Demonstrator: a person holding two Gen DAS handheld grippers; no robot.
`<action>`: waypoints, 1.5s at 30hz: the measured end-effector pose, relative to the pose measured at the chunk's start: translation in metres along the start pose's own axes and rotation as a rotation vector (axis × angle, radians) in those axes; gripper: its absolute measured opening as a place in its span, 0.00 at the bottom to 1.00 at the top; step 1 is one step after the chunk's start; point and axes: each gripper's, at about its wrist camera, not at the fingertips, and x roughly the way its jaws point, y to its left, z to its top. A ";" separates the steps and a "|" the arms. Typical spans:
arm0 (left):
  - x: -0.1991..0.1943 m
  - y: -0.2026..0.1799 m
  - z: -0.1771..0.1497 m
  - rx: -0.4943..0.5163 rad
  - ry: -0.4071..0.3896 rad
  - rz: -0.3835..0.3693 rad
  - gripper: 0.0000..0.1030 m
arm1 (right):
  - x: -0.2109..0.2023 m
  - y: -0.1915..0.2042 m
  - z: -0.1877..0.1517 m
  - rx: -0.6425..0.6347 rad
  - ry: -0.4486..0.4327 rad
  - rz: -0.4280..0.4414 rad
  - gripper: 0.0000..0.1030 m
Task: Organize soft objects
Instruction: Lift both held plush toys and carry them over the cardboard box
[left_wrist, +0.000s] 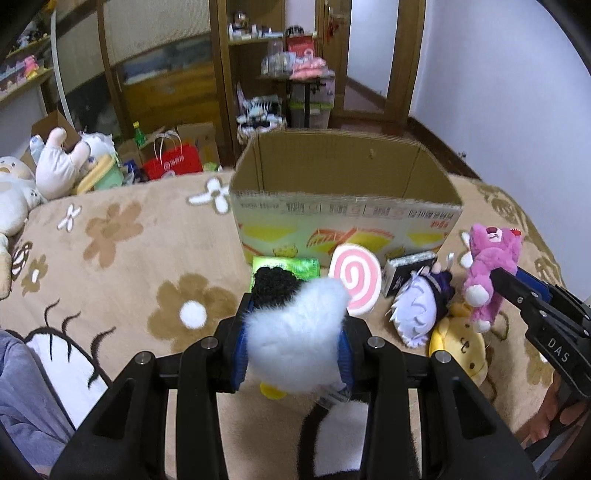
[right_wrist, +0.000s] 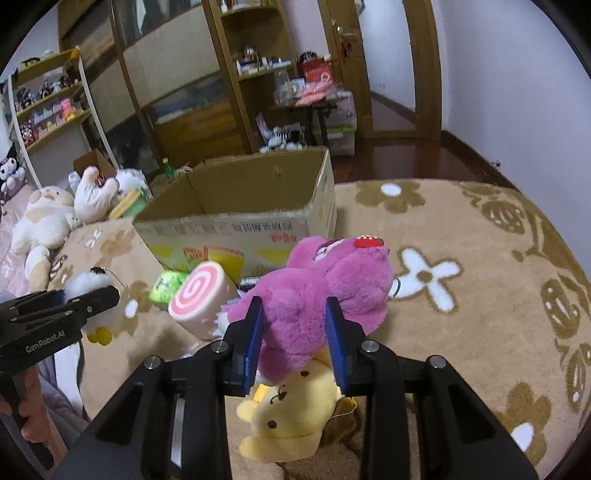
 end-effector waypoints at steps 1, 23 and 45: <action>-0.004 0.001 0.001 0.002 -0.017 0.003 0.36 | -0.004 0.000 0.002 -0.001 -0.012 -0.003 0.33; -0.060 -0.009 0.084 0.125 -0.324 0.058 0.36 | -0.055 0.032 0.076 -0.128 -0.303 0.032 0.33; -0.012 -0.015 0.120 0.158 -0.411 0.022 0.36 | -0.014 0.037 0.111 -0.147 -0.356 0.040 0.35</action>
